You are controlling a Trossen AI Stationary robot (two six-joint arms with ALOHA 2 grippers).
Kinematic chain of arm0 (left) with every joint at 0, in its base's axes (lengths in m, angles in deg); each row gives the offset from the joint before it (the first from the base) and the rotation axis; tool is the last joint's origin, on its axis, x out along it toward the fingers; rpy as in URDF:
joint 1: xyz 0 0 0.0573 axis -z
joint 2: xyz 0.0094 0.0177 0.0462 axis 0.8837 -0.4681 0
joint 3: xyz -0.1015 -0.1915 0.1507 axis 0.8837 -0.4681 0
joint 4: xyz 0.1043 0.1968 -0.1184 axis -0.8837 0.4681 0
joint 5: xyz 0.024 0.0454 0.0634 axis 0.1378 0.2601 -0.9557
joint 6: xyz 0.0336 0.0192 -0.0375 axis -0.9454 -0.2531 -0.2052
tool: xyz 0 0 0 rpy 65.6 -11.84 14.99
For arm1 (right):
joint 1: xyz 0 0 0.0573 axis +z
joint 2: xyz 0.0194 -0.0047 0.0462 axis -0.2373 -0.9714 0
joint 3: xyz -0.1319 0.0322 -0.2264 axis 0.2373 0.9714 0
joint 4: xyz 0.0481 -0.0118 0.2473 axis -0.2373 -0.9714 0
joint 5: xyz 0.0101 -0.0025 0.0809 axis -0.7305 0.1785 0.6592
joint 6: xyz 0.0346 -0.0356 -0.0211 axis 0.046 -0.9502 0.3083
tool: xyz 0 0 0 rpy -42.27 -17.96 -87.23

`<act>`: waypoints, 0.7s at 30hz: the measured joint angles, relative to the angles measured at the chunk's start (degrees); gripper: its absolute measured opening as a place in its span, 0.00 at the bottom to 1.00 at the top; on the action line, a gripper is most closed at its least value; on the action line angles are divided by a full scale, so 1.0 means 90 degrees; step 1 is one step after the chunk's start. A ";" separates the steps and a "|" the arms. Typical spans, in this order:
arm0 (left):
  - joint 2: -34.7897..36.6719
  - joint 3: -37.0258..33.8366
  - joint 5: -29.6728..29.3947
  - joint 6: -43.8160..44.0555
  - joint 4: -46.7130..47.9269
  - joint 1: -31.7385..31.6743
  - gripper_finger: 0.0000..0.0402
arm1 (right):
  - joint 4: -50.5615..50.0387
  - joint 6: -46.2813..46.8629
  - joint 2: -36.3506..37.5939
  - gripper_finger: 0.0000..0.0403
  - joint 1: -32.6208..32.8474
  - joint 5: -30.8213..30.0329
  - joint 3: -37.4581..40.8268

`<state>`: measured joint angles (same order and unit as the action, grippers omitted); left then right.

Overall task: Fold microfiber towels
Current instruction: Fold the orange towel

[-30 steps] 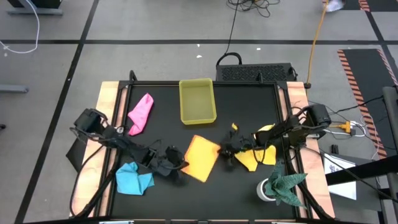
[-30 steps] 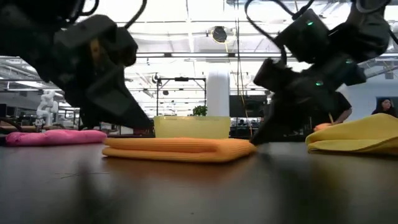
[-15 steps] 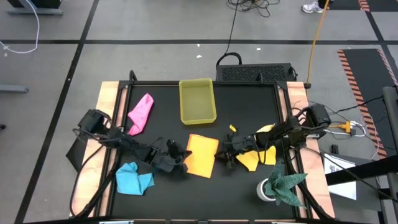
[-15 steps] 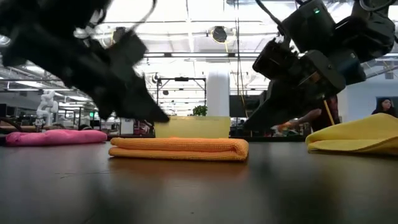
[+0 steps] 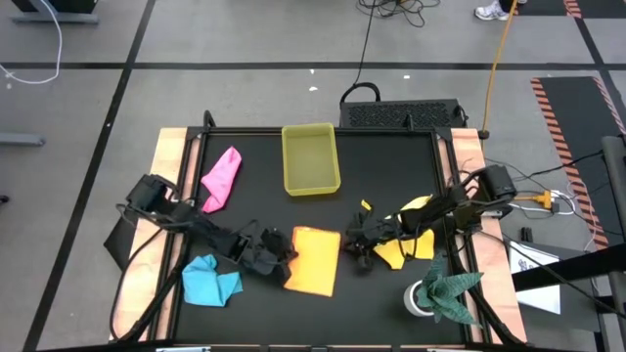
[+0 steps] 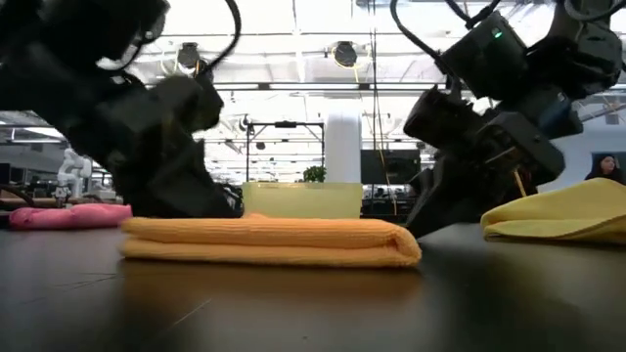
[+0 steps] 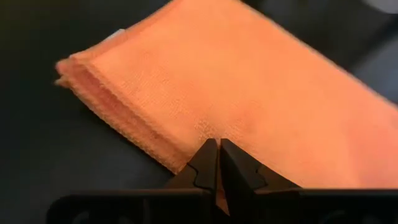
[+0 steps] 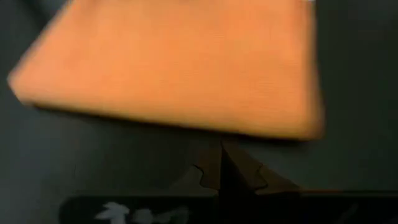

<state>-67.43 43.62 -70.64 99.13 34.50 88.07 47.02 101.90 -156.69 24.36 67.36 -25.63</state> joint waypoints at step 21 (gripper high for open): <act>-0.0087 0.0031 -0.1256 -0.0229 0.0511 -0.0555 0.05 | 0.1286 0.0136 -0.0971 0.00 0.0286 0.0032 -0.0302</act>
<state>-68.21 43.90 -81.94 97.07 39.10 83.07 58.59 103.13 -165.43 26.93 67.65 -28.35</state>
